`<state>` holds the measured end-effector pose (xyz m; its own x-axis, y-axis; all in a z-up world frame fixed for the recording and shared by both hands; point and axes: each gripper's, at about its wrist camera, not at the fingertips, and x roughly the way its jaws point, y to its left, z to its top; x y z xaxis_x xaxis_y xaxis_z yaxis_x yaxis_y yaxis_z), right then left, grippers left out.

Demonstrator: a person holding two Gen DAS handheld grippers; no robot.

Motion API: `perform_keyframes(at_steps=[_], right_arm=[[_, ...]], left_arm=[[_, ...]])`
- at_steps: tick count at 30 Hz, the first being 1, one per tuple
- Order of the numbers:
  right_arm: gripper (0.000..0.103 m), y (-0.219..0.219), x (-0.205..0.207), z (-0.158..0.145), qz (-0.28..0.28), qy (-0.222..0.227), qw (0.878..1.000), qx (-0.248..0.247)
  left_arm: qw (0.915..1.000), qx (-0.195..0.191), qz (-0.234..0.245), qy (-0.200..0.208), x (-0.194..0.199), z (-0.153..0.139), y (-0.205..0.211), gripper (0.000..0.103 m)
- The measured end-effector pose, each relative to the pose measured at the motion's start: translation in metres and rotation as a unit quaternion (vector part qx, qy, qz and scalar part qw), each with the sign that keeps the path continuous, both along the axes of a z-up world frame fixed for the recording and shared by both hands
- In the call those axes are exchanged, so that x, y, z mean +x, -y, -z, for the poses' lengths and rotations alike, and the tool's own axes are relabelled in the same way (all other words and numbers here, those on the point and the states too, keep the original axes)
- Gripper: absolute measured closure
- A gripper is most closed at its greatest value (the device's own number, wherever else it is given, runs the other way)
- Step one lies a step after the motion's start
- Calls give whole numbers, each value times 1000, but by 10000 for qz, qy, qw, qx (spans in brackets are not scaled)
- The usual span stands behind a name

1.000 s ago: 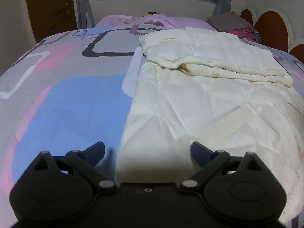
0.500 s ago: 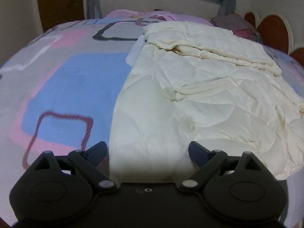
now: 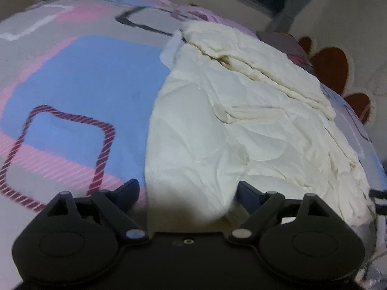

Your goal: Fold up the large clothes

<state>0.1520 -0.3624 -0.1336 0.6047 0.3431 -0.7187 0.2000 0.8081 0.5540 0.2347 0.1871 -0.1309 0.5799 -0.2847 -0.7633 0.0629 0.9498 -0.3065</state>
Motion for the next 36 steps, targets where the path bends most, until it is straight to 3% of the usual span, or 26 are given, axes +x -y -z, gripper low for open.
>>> perform_keyframes(at_steps=[2,4,5,7,8,10,12,14,16,18,20,21,22,23,24,25,26,28,29,30,31,32,33,36], right_arm=[[21,-3,2,1,-204,3,9998,69],[54,-9,3,3,-538,4,9978,392],[62,-11,2,4,-584,-9,9972,463],[65,-14,0,5,-564,55,9976,406],[75,-13,0,6,-529,77,9973,501],[90,-10,0,4,-468,201,9964,675],[96,-5,-2,-6,-395,460,9941,895],[97,0,-7,-22,-311,781,9911,1028],[97,2,-7,-26,-297,835,9920,899],[97,-5,0,-16,-407,530,9955,678],[97,-11,4,0,-446,239,9972,551],[96,-9,5,5,-353,176,9972,636],[96,-8,4,7,-255,181,9970,713],[81,-5,2,6,-220,243,9968,730],[34,-5,0,3,-88,322,9982,489],[13,-4,-3,-1,30,456,9986,266],[6,-4,-3,-3,7,613,9979,230],[8,-1,9,9,-137,319,9975,615],[18,-2,13,15,-229,176,9968,739],[19,-5,13,17,-305,198,9971,669],[21,-7,11,17,-406,196,9969,646],[39,-8,10,16,-491,129,9967,641],[80,-10,11,19,-722,-38,9941,808],[92,-20,5,18,-982,-18,9918,817]], left_arm=[[9996,-139,207,-95,2,-1,-2,18],[9978,-485,409,-200,-1,-3,-6,45],[9969,-598,440,-248,-4,-4,-7,49],[9967,-603,490,-226,-9,-4,-8,57],[9967,-633,446,-225,-11,-3,-10,62],[9957,-851,337,-155,-11,-2,-15,91],[9923,-1211,224,158,-16,-13,-22,94],[9882,-1452,58,475,-24,-26,-28,97],[9900,-1268,-50,622,-28,-30,-28,97],[9961,-821,-35,313,-24,-16,-20,97],[9971,-758,-64,96,-21,0,-15,96],[9961,-849,-208,122,-22,4,-17,86],[9949,-929,-368,137,-23,4,-20,67],[9934,-996,-536,169,-25,4,-23,55],[9917,-1056,-680,270,-28,3,-25,25],[9900,-1124,-760,397,-30,2,-27,11],[9892,-1184,-746,442,-31,2,-28,13],[9898,-1286,-584,197,-21,7,-27,28],[9903,-1314,-444,49,-17,12,-24,30],[9917,-1248,-292,19,-14,13,-21,30],[9930,-1171,-141,8,-14,12,-18,41],[9935,-1138,-16,-74,-13,12,-16,59],[9921,-1233,66,-219,-11,14,-15,90],[9922,-1245,51,-94,-14,18,-12,96]])
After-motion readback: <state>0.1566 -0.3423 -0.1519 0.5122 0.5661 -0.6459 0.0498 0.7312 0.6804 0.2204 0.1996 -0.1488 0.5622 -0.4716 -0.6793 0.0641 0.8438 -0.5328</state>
